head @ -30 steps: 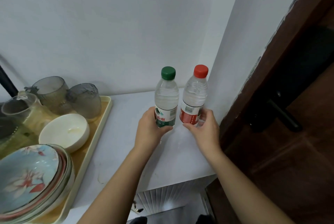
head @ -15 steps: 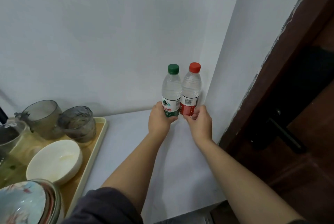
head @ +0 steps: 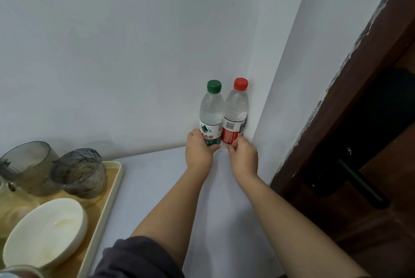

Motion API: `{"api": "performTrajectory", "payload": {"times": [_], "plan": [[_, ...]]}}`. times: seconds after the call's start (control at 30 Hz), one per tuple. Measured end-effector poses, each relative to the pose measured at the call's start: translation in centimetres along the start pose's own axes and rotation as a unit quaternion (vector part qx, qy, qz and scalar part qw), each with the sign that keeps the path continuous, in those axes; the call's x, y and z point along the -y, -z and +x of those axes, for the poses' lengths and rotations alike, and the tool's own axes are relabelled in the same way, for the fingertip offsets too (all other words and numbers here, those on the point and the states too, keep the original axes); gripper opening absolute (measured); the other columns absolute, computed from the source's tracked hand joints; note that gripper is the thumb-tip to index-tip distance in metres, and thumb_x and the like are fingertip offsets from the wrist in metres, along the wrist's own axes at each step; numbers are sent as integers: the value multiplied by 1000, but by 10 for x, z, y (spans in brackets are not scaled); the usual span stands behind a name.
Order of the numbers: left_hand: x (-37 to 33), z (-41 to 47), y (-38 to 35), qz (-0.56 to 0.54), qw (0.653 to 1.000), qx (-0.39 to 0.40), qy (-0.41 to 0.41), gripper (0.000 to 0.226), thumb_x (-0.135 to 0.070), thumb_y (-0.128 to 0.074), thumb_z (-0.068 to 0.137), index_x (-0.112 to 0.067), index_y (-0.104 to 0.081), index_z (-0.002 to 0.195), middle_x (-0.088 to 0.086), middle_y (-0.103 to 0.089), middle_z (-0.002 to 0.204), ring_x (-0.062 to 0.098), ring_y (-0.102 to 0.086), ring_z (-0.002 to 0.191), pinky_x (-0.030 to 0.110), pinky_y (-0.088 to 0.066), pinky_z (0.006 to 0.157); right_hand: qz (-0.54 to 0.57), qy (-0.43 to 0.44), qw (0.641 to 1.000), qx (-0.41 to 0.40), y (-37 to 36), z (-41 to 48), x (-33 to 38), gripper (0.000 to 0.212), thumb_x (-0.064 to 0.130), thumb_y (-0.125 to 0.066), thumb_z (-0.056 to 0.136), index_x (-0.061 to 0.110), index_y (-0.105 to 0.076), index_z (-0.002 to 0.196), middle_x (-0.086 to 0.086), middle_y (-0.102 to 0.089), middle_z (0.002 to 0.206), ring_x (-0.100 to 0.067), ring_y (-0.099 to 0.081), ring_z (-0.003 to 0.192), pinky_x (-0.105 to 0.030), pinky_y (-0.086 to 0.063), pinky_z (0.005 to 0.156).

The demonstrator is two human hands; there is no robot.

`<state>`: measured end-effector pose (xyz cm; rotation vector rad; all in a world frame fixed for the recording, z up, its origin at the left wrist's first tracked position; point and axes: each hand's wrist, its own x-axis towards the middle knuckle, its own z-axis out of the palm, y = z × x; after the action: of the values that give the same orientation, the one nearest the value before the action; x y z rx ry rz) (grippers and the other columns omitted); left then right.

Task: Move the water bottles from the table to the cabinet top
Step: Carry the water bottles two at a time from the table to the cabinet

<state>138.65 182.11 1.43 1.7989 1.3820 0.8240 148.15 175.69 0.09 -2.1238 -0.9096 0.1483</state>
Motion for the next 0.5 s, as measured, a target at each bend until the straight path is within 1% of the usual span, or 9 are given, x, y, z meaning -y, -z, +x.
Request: {"api": "performTrajectory", "payload": {"times": [0.1,0.2,0.37,0.5], "plan": [[-4,4,1,1,1000,2,15,54,-18,-85,70,-3,-53,110,12,-55,111,28,-58,99,34,-46,80,-6,-2,1000,-4,-4,1,4,15,14,-63,90,3,-58,81,-15,-65,81,-33,-60,73,-38,-50,63],[-4,3,1,-4,1000,3,14,54,-18,-85,70,-2,-53,111,13,-54,111,29,-58,99,34,-46,80,-5,-1,1000,-4,-4,1,4,14,13,-63,90,2,-58,81,-16,-66,82,-33,-60,73,-37,-47,62],[10,-5,6,7,1000,8,-5,52,-18,-80,76,-5,-53,119,10,-53,115,24,-56,102,25,-39,80,11,2,1000,-12,0,0,4,17,17,-67,89,4,-58,82,-13,-66,83,-32,-60,76,-31,-40,61],[13,-3,8,56,998,13,5,40,-22,-78,79,-2,-56,106,14,-58,108,28,-56,96,29,-39,74,-10,-2,1000,-15,1,2,9,16,15,-63,92,0,-58,92,-18,-66,93,-35,-61,84,-31,-36,64]]}}
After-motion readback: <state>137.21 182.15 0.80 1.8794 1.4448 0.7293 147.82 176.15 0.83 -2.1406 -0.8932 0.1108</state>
